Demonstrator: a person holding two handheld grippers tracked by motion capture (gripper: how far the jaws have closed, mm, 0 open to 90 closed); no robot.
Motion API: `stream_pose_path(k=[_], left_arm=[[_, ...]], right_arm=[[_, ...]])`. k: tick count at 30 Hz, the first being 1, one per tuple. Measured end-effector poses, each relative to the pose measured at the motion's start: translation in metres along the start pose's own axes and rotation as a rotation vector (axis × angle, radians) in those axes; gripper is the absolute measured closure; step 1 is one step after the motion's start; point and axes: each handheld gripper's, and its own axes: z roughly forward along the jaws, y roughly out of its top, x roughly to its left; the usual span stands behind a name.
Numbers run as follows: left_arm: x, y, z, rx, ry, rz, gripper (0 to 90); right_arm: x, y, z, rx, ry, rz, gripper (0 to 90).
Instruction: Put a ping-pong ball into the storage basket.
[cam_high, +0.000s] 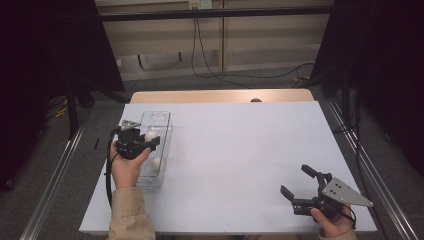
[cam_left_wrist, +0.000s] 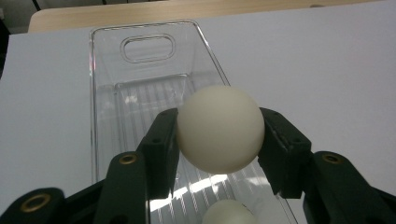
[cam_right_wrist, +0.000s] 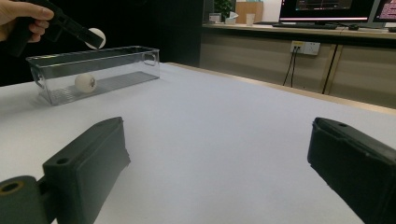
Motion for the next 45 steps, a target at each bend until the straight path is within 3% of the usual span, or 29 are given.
stream_pose_path(k=[25,45], left_arm=[[0.0020,-0.0017,0.0044,0.027,0.006,0.007,50.9],[0.0042,-0.0050,0.0077,0.035,0.004,-0.012,50.9]], right_arm=[[0.0005,0.0001,0.0002,-0.001,0.001,0.001,3.8],[0.0005,0.0001,0.0007,0.001,0.005,-0.001,3.8]])
